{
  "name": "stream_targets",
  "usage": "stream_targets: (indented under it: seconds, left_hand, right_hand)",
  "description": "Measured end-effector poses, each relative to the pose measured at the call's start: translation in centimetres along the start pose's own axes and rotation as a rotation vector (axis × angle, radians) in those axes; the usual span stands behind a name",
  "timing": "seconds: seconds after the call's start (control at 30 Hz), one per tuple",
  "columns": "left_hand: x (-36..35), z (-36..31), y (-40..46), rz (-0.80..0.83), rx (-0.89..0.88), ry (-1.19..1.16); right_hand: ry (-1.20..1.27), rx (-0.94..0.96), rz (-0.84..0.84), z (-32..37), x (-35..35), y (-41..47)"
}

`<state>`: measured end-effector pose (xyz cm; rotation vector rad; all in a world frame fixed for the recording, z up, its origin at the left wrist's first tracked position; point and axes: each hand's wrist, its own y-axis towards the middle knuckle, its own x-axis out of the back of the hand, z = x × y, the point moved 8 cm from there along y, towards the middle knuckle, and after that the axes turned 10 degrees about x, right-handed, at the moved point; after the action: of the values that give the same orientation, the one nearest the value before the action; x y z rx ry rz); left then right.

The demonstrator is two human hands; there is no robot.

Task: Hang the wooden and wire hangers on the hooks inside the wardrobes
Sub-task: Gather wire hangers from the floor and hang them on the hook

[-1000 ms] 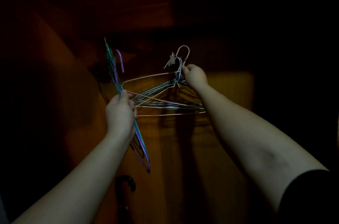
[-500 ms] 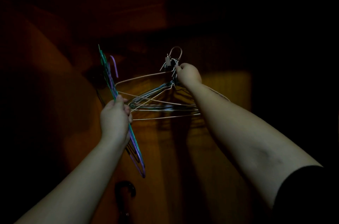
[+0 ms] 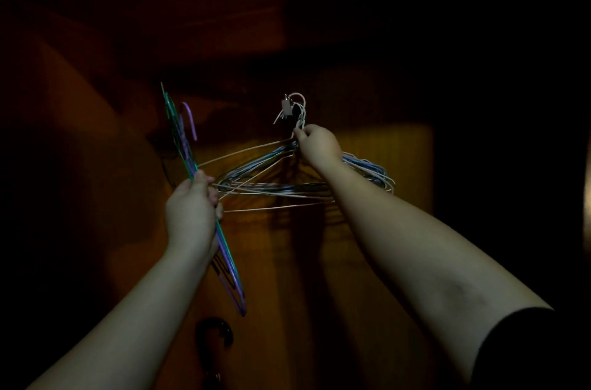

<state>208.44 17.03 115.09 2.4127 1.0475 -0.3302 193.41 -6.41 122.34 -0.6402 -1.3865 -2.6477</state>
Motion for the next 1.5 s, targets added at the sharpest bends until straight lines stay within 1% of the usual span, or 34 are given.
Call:
stream_targets:
  seconds: [0.4,0.73,1.0,1.13,1.33,1.5]
  left_hand:
    - [-0.2,0.2,0.2,-0.005,-0.006,-0.017]
    - [-0.1,-0.1,0.4,-0.005,0.000,-0.027]
    - [0.4,-0.7,0.2,-0.032,-0.015,-0.001]
    - [0.8,-1.0,0.1,-0.054,-0.055,0.009]
    - [1.2,-1.0,0.3,-0.051,-0.068,-0.015]
    - [1.4,-0.7,0.0,-0.053,-0.046,-0.021]
  right_hand:
    - [-0.012,0.020,0.019,-0.5,-0.4,-0.2]
    - [0.080,-0.021,0.046,-0.8,-0.5,0.2]
    - [0.023,0.024,0.044,-0.8,-0.8,-0.4]
    - [0.016,0.030,0.026,-1.1,-1.0,-0.4]
    - [-0.068,0.021,0.054,-1.8,-0.8,-0.1]
    - [-0.270,-0.015,0.126,-1.7,-1.3,0.4]
